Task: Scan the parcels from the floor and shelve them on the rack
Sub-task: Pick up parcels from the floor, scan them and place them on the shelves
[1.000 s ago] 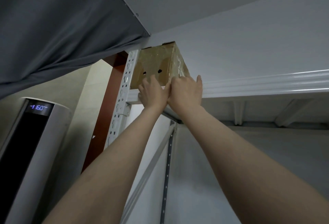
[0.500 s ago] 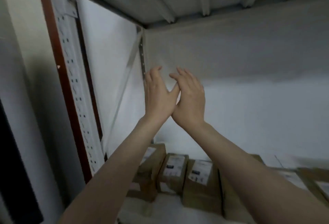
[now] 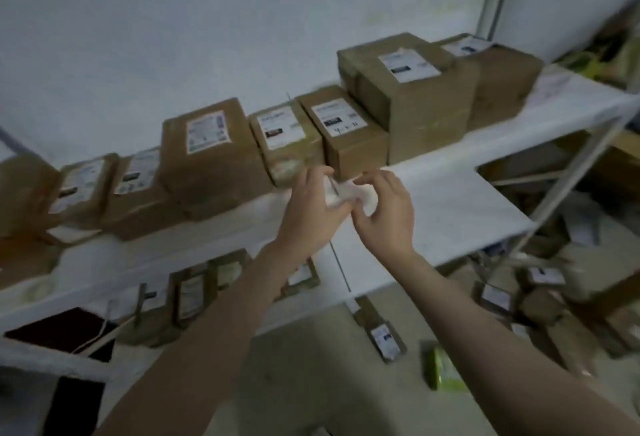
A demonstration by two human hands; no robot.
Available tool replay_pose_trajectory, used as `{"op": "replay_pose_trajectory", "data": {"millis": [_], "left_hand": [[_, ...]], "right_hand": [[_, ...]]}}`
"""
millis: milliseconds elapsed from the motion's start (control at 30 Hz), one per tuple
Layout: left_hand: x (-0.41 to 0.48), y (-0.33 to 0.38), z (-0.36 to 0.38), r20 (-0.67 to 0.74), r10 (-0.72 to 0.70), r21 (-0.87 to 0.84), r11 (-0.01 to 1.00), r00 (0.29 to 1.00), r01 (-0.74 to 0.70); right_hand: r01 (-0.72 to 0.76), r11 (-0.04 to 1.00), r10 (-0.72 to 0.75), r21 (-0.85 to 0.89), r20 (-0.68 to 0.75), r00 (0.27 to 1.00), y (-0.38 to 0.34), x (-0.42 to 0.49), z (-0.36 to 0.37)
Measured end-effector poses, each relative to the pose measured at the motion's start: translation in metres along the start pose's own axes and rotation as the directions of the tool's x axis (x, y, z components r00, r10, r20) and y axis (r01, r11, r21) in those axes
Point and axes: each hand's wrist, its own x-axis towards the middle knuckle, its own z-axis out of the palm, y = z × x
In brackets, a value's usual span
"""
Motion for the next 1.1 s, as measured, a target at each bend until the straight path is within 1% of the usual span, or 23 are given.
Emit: {"op": "replay_pose_trajectory", "data": {"millis": [67,133,167,233,300,367,467,600,667,767,867,933,967,1100], "left_hand": [[-0.01,0.009,0.067,0.187,-0.043,0.017,0.999,0.981,0.041],[-0.019,0.013,0.127,0.356,-0.076,0.053,0.997,0.931,0.061],[-0.023,0.014,0.155,0.432,-0.096,0.071,0.995,0.897,0.072],[-0.033,0.015,0.205,0.548,-0.157,0.119,0.987,0.822,0.109],[-0.042,0.015,0.252,0.613,-0.238,0.187,0.97,0.753,0.154],[-0.049,0.012,0.295,0.656,-0.302,0.251,0.952,0.691,0.177],[-0.055,0.007,0.352,0.701,-0.347,0.305,0.936,0.624,0.178],[-0.051,0.005,0.42,0.74,-0.356,0.349,0.928,0.571,0.127],[-0.043,0.007,0.454,0.768,-0.343,0.343,0.933,0.541,0.105],[-0.029,0.009,0.506,0.783,-0.29,0.302,0.951,0.55,0.072],[-0.022,-0.001,0.555,0.797,-0.244,0.271,0.962,0.552,0.034],[-0.025,-0.017,0.587,0.809,-0.228,0.276,0.961,0.542,-0.009],[-0.029,-0.029,0.601,0.811,-0.23,0.289,0.957,0.538,-0.027],[-0.056,-0.087,0.653,0.826,-0.243,0.355,0.925,0.51,-0.135]], "right_hand": [[-0.138,0.987,0.138,-0.078,-0.013,0.99,0.06,-0.032,-0.035],[-0.277,0.95,0.277,-0.143,-0.022,0.961,0.114,-0.063,-0.072],[-0.356,0.918,0.358,-0.172,-0.023,0.934,0.139,-0.079,-0.089],[-0.534,0.817,0.542,-0.219,-0.028,0.84,0.184,-0.112,-0.121],[-0.676,0.695,0.689,-0.246,-0.04,0.724,0.221,-0.145,-0.148],[-0.75,0.604,0.77,-0.27,-0.043,0.636,0.251,-0.173,-0.166],[-0.834,0.472,0.864,-0.287,-0.038,0.502,0.292,-0.204,-0.18],[-0.899,0.346,0.933,-0.269,-0.001,0.359,0.34,-0.237,-0.174],[-0.933,0.261,0.964,-0.247,0.005,0.268,0.365,-0.248,-0.166],[-0.971,0.147,0.989,-0.19,0.006,0.149,0.406,-0.26,-0.148],[-0.999,0.033,0.999,-0.042,-0.02,0.034,0.448,-0.278,-0.126],[-0.995,-0.056,0.998,0.087,-0.031,-0.059,0.478,-0.295,-0.107],[-0.984,-0.1,0.994,0.145,-0.025,-0.104,0.491,-0.303,-0.097],[-0.899,-0.227,0.969,0.375,-0.002,-0.246,0.55,-0.35,-0.049]]}}
